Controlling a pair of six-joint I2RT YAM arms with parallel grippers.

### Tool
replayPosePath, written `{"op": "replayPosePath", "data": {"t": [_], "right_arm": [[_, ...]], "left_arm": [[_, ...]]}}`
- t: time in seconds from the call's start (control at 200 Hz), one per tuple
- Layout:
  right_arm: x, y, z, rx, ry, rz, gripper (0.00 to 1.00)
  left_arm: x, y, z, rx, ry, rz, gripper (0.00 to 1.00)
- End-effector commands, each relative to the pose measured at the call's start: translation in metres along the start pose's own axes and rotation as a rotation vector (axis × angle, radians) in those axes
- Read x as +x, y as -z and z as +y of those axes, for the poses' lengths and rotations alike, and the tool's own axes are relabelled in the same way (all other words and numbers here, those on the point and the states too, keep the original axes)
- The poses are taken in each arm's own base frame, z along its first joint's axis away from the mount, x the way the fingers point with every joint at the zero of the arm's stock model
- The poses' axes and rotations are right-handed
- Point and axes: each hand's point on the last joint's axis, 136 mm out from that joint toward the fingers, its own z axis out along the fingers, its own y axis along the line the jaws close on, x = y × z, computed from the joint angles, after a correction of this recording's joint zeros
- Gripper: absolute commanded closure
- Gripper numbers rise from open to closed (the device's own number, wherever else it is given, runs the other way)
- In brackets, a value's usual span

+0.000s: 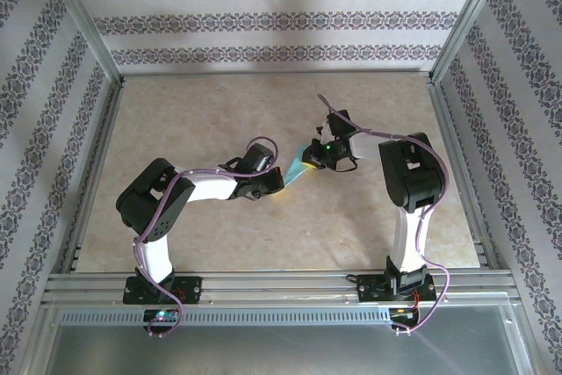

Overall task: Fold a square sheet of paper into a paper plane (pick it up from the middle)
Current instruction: Fold the wing for the fifth time at the center of the table.

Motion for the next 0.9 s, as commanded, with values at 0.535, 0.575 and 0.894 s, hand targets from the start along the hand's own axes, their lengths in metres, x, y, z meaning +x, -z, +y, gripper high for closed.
{"op": "replayPosePath", "data": {"t": [0.535, 0.575, 0.894], "right_arm": [[0.010, -0.004, -0.020, 0.044, -0.067, 0.008, 0.90], [0.018, -0.007, -0.017, 0.040, -0.067, 0.019, 0.90], [0.063, -0.019, 0.014, -0.016, -0.068, 0.089, 0.89]], "left_arm": [[-0.020, 0.045, -0.015, -0.046, -0.058, -0.053, 1.00], [-0.023, 0.049, -0.019, -0.035, -0.057, -0.068, 1.00], [-0.011, 0.015, -0.021, 0.031, -0.005, 0.001, 1.00]]}}
